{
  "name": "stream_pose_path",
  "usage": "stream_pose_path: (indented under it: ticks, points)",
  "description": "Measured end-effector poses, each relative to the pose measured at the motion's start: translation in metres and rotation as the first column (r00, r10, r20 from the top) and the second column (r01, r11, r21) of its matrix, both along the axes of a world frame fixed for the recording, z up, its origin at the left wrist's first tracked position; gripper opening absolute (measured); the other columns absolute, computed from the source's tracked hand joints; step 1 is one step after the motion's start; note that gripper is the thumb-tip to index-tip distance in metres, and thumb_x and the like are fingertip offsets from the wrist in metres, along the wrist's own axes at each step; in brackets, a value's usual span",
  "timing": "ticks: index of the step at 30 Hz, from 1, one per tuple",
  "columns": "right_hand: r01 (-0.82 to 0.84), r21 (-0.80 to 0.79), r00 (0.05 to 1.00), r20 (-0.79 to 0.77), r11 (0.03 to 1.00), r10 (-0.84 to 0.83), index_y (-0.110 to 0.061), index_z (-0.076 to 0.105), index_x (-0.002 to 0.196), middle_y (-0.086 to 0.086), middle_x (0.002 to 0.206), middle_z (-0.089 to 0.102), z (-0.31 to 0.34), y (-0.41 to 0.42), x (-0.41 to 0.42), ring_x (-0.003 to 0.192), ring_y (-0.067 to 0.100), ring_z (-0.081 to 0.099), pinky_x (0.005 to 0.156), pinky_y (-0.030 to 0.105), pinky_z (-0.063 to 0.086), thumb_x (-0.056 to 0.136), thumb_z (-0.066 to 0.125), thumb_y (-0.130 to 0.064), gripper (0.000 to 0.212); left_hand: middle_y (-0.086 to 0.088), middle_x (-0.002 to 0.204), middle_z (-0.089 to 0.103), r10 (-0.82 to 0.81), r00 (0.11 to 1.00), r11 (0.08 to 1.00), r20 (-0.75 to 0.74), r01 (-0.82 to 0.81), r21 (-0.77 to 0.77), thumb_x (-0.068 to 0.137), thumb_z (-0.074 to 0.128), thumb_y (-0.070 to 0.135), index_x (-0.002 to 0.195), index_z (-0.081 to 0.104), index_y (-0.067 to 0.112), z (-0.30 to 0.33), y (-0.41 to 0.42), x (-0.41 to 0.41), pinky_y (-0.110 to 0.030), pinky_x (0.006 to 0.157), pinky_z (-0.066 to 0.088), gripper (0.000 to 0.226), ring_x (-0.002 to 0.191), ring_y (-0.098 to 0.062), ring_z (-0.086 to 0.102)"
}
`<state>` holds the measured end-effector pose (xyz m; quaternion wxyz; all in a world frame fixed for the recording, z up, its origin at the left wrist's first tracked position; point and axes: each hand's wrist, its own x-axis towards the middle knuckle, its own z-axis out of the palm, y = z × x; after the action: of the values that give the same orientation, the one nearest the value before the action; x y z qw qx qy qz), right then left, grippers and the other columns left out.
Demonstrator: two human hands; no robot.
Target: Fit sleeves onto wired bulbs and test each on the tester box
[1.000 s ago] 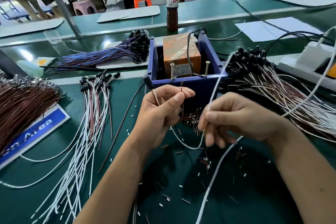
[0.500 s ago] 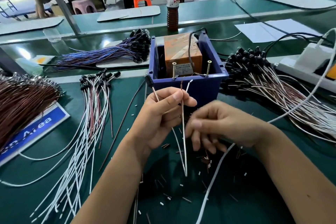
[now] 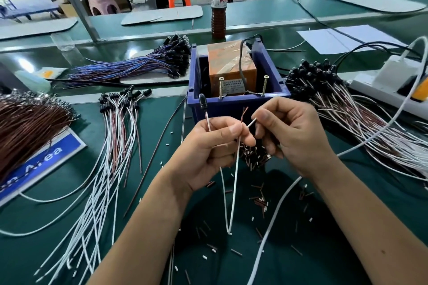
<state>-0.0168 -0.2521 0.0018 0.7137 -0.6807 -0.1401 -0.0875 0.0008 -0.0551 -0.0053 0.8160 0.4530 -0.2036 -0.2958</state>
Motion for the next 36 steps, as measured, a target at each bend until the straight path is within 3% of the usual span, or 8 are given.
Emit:
stream_pose_path:
  ticks: [11,13,16,21,25,30,33,36]
  points:
    - [0.15,0.137,0.987,0.031,0.979,-0.155,-0.011,0.069,0.084,0.008,0.066,0.064,0.002,-0.004,-0.001,0.036,0.014,0.048,0.036,0.016,0.033,0.101,0.066,-0.019,0.019,-0.008,0.076,0.065,-0.023,0.997,0.995,0.076,0.03,-0.094,0.086,0.081,0.029,0.085,0.075,0.012,0.004,0.003,-0.004,-0.005,0.039,0.031,0.019,0.04,0.006,0.028]
    - [0.067,0.119,0.998,0.009,0.991,-0.069,-0.013,0.071,0.088,0.01,0.067,0.065,0.001,-0.005,-0.001,0.036,0.013,0.049,0.035,0.017,0.035,0.096,0.071,-0.027,0.017,-0.005,0.073,0.053,0.042,0.997,0.994,0.071,-0.034,-0.108,0.089,0.078,0.027,0.088,0.073,0.007,0.006,0.001,-0.005,-0.006,0.039,0.028,0.021,0.041,0.006,0.027]
    - [-0.177,0.061,0.979,-0.096,0.982,0.182,-0.008,0.068,0.096,0.016,0.074,0.069,-0.007,0.007,-0.005,0.043,0.018,0.057,0.034,0.022,0.04,0.099,0.064,-0.045,0.037,0.008,0.067,0.067,0.225,0.963,0.973,0.146,-0.215,-0.08,0.099,0.058,0.016,0.096,0.062,-0.004,0.009,-0.007,-0.009,-0.011,0.042,0.031,0.021,0.042,0.002,0.036]
    - [-0.371,0.158,0.903,-0.168,0.915,0.395,-0.008,0.068,0.113,0.025,0.087,0.072,-0.004,0.011,-0.008,0.057,0.028,0.067,0.043,0.027,0.05,0.097,0.062,-0.049,0.044,-0.021,0.084,0.069,0.453,0.873,0.891,0.183,-0.45,-0.06,0.09,0.069,0.017,0.084,0.077,0.01,0.009,-0.012,-0.014,-0.032,0.062,0.045,0.013,0.06,-0.026,0.054]
    - [-0.289,0.087,0.945,-0.137,0.953,0.298,-0.002,0.063,0.12,0.017,0.081,0.073,-0.002,0.011,-0.01,0.054,0.022,0.065,0.046,0.027,0.052,0.089,0.074,-0.014,0.035,-0.015,0.097,0.078,0.446,0.872,0.895,0.202,-0.437,-0.09,0.087,0.07,0.017,0.087,0.077,0.007,0.011,-0.015,-0.015,-0.026,0.05,0.054,0.012,0.058,-0.019,0.067]
    - [-0.173,0.096,0.981,-0.071,0.98,0.18,-0.002,0.07,0.11,0.014,0.077,0.069,0.0,0.008,-0.008,0.051,0.02,0.06,0.041,0.024,0.046,0.097,0.065,-0.007,0.014,-0.021,0.142,0.061,0.377,0.88,0.926,0.288,-0.359,-0.116,0.094,0.067,0.004,0.091,0.076,0.004,0.007,-0.015,-0.013,-0.042,0.068,0.06,0.01,0.086,-0.034,0.074]
    - [-0.042,0.078,0.999,0.001,0.996,0.042,-0.009,0.07,0.104,0.012,0.076,0.068,-0.002,0.007,-0.006,0.048,0.019,0.054,0.041,0.022,0.04,0.101,0.062,-0.005,0.01,-0.023,0.137,0.064,0.4,0.861,0.917,0.316,-0.378,-0.131,0.093,0.064,0.002,0.09,0.075,0.001,0.009,-0.016,-0.014,-0.012,0.055,0.05,0.012,0.063,-0.002,0.068]
    - [0.144,0.064,0.979,0.135,0.987,-0.152,-0.01,0.069,0.097,0.006,0.069,0.064,-0.003,0.009,-0.007,0.046,0.016,0.049,0.044,0.022,0.039,0.101,0.06,-0.011,0.009,-0.02,0.107,0.076,0.526,0.783,0.846,0.331,-0.521,-0.112,0.091,0.069,0.011,0.092,0.078,0.008,0.007,-0.015,-0.012,-0.01,0.05,0.042,0.01,0.052,0.003,0.055]
